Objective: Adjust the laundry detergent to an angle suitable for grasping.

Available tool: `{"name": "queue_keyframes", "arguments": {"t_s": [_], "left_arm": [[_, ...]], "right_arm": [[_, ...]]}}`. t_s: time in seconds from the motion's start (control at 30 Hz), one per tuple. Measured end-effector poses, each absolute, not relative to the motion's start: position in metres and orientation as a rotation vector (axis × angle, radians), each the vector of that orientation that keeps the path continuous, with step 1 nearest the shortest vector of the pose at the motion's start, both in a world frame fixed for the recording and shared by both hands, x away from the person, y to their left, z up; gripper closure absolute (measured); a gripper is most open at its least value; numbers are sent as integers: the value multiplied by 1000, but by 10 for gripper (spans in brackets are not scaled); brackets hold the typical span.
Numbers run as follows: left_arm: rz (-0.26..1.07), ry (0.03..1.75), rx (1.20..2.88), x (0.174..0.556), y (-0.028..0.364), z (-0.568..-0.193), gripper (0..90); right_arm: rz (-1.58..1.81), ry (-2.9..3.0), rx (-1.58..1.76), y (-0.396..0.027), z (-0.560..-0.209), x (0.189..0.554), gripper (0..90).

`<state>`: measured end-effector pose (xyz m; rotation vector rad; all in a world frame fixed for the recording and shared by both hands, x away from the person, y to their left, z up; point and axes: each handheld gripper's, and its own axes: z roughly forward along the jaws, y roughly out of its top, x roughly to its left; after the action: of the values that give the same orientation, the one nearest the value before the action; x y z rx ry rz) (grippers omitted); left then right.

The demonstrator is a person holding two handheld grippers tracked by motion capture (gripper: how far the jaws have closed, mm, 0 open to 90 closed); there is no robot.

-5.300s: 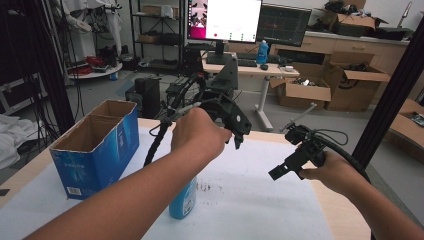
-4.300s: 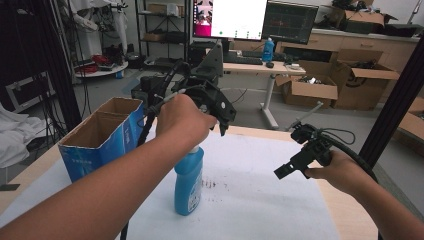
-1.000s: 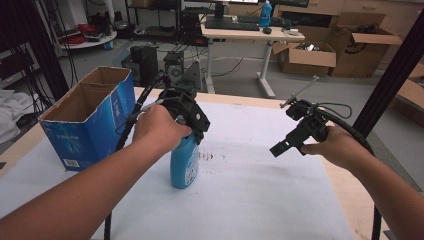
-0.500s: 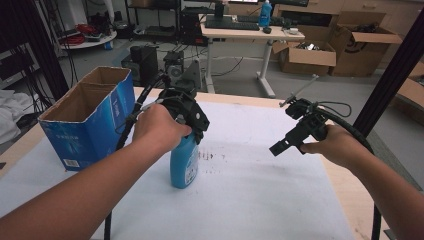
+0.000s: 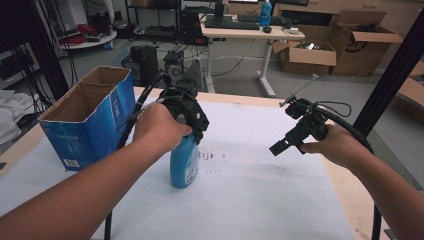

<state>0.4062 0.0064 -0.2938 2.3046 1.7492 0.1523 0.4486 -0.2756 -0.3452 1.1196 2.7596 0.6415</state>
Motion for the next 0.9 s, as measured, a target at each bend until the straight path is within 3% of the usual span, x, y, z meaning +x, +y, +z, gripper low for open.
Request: {"name": "queue_keyframes", "arguments": {"t_s": [0.33, 0.9], "left_arm": [[143, 1727, 2320, 407, 7, -284, 377], [92, 1638, 2312, 416, 28, -228, 377]], "right_arm": [[643, 2763, 1118, -276, -347, 451, 171], [653, 2772, 1124, -286, -350, 457, 172]]}}
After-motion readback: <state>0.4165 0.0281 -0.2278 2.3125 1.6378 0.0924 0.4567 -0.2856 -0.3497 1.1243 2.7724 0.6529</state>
